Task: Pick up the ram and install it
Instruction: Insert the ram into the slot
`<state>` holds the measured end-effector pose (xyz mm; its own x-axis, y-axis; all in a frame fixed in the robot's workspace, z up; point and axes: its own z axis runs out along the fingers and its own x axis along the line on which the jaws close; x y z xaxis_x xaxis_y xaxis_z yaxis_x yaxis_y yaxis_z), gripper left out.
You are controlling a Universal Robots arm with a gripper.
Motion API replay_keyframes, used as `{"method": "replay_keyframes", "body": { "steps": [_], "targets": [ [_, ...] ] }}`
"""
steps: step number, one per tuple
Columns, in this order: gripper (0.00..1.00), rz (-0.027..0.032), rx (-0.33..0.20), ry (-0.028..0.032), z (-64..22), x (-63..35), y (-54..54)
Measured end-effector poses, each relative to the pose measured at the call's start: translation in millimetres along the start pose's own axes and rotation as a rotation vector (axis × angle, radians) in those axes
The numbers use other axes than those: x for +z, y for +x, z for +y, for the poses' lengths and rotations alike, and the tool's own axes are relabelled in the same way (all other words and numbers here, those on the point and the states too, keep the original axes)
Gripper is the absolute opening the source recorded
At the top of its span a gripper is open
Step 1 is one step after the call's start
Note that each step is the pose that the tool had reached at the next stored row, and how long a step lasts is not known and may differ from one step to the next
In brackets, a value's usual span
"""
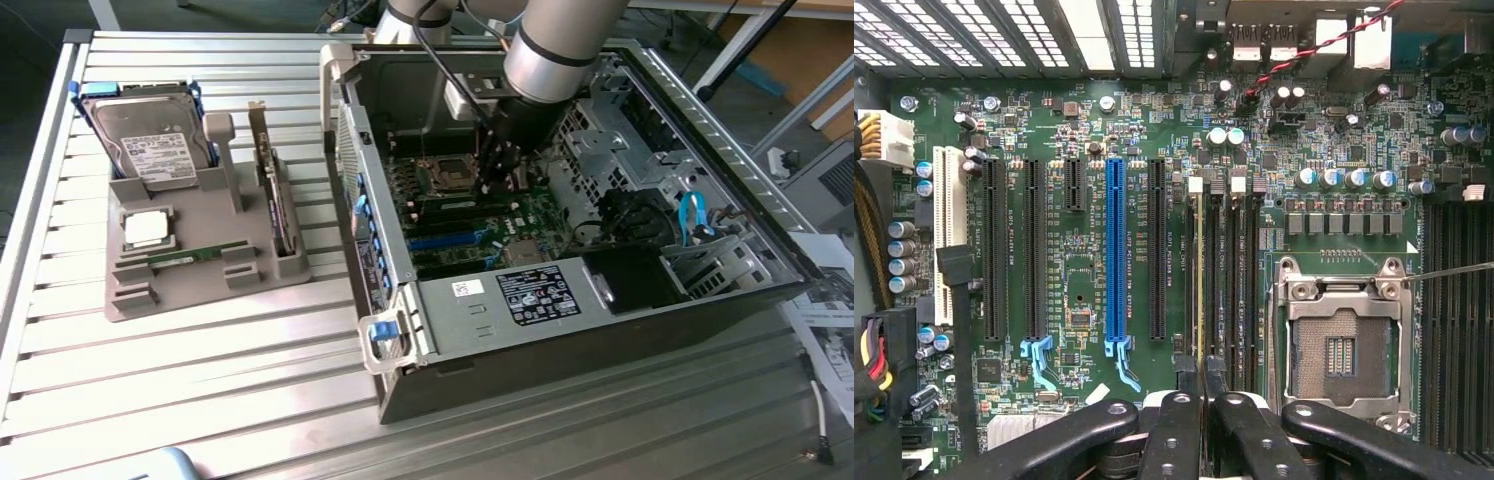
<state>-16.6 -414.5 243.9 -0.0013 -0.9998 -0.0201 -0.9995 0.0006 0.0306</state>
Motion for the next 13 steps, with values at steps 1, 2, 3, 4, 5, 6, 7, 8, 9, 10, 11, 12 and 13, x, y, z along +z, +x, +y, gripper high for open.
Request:
{"method": "replay_keyframes", "body": {
  "steps": [1,2,3,4,5,6,7,8,9,10,11,12,13],
  "targets": [
    [0.12,-0.0001,0.000,0.0001,0.0,0.3,0.0],
    [0.12,-0.0002,0.000,0.0001,0.0,0.6,0.0],
    [0.12,-0.0001,0.000,0.0000,0.0,0.8,0.0],
    [0.12,0.0001,0.000,-0.0001,0.0,1.0,0.0],
    [0.12,0.0002,0.000,-0.0001,0.0,1.2,0.0],
    [0.12,0.0002,0.000,-0.0001,0.1,1.3,0.1],
    [0.12,0.0001,0.000,0.0000,0.1,1.6,0.0],
    [0.12,0.0001,0.000,0.0000,0.1,1.6,0.0],
    [0.12,0.0002,0.000,0.0000,0.1,1.6,0.0],
    [0.12,0.0002,0.000,-0.0001,0.1,1.6,0.1],
    [0.12,0.0001,0.000,-0.0001,0.1,1.6,0.0],
    [0.12,0.0000,0.000,0.0000,0.1,1.7,0.1],
    [0.12,-0.0002,0.000,0.0001,0.1,1.7,0.2]
  ]
}}
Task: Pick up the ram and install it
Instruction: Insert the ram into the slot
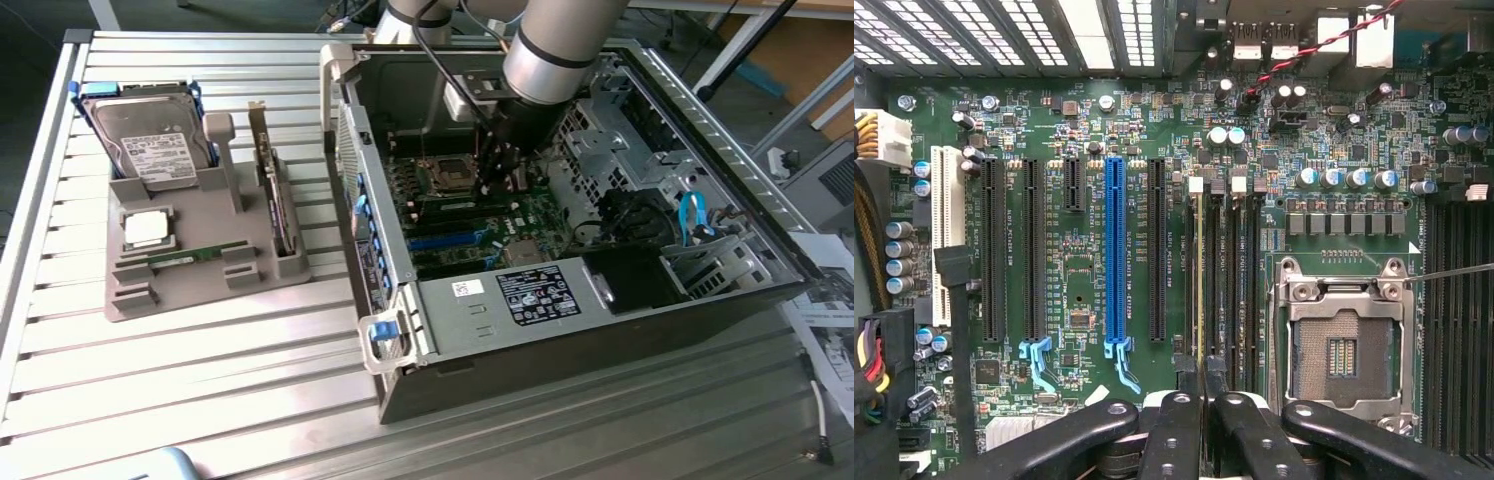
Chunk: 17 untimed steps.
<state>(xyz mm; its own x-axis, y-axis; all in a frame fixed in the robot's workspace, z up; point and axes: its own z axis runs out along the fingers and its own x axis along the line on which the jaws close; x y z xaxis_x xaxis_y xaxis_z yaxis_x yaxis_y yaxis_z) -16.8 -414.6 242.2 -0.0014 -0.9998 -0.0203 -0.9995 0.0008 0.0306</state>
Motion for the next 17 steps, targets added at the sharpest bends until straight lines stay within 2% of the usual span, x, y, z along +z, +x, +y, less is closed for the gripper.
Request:
{"method": "replay_keyframes", "body": {
  "steps": [17],
  "targets": [
    [0.12,0.0003,0.001,0.0005,0.3,0.3,1.5]
  ]
}}
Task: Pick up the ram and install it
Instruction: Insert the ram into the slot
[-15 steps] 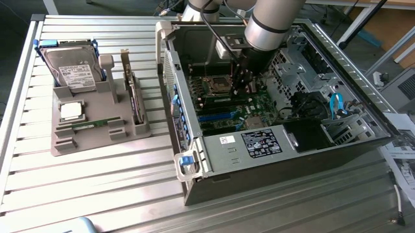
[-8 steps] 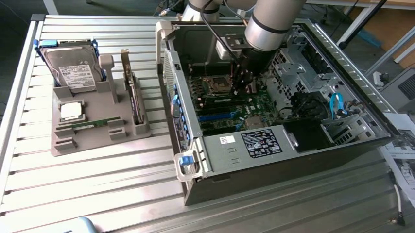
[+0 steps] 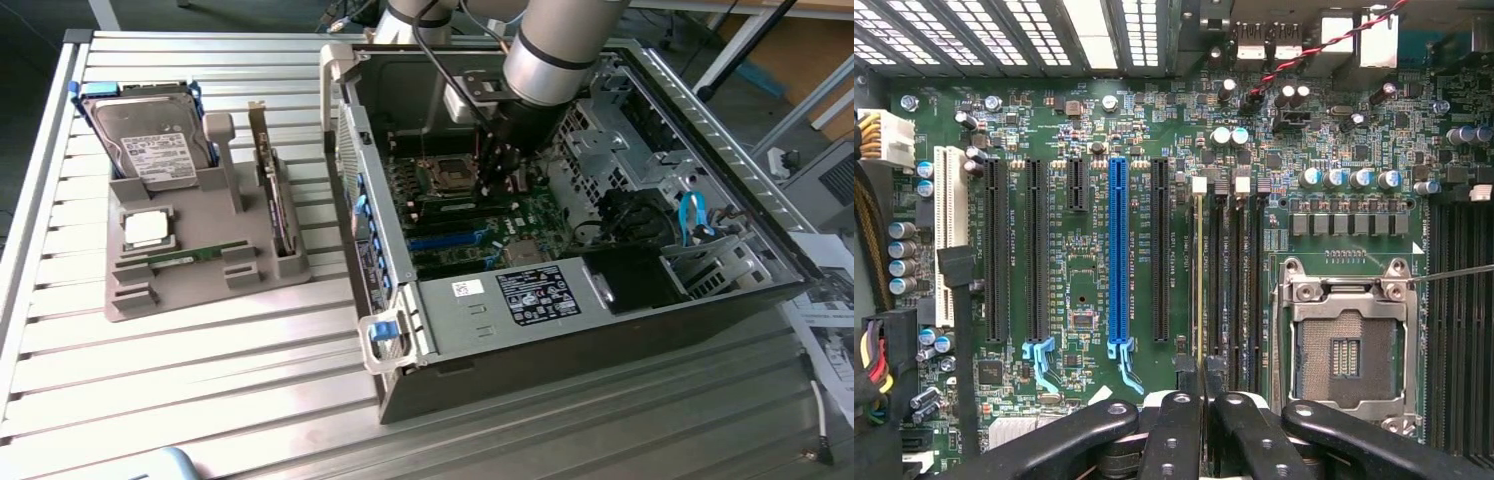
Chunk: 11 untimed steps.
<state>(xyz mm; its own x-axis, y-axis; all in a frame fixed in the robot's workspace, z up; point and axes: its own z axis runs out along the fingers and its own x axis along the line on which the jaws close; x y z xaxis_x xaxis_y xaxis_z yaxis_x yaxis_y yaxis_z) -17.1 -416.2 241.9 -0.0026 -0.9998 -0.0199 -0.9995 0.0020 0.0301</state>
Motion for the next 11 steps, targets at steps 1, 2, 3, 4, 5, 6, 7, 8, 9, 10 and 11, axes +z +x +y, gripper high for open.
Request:
{"method": "replay_keyframes", "body": {
  "steps": [1,2,3,4,5,6,7,8,9,10,11],
  "targets": [
    [0.12,-0.0001,0.001,0.0000,0.0,0.0,0.0],
    [0.12,-0.0002,0.003,0.0001,0.0,0.1,0.0],
    [0.12,-0.0002,0.004,0.0001,0.0,0.1,0.0],
    [0.12,-0.0004,0.007,0.0002,0.0,0.1,0.0],
    [0.12,-0.0005,0.009,0.0002,0.0,0.1,-0.1],
    [0.12,-0.0005,0.011,0.0003,0.0,0.1,0.0],
    [0.12,-0.0005,0.011,0.0003,0.0,0.1,-0.1],
    [0.12,-0.0005,0.011,0.0003,0.0,0.1,-0.1],
    [0.12,-0.0005,0.011,0.0003,0.0,0.1,0.0],
    [0.12,-0.0005,0.011,0.0003,0.0,0.1,0.0],
    [0.12,-0.0004,0.011,0.0003,0.0,0.2,0.0]
  ]
}}
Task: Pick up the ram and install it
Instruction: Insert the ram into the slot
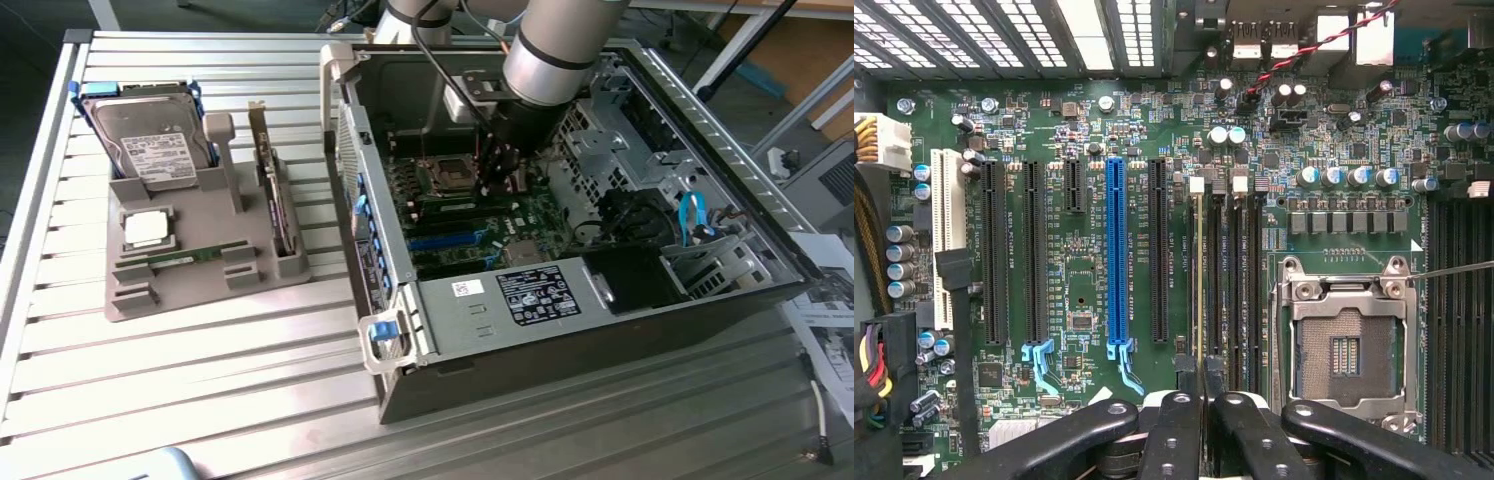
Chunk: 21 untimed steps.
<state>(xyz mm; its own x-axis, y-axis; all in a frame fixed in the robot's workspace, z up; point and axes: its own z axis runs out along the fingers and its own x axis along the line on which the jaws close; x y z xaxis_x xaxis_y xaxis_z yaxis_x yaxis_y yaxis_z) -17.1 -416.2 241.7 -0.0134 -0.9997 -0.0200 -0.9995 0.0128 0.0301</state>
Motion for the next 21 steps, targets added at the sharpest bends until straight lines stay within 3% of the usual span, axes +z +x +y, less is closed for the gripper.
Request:
{"method": "replay_keyframes", "body": {
  "steps": [21],
  "targets": [
    [0.12,0.0007,0.000,0.0009,0.2,-2.2,-0.3]
  ]
}}
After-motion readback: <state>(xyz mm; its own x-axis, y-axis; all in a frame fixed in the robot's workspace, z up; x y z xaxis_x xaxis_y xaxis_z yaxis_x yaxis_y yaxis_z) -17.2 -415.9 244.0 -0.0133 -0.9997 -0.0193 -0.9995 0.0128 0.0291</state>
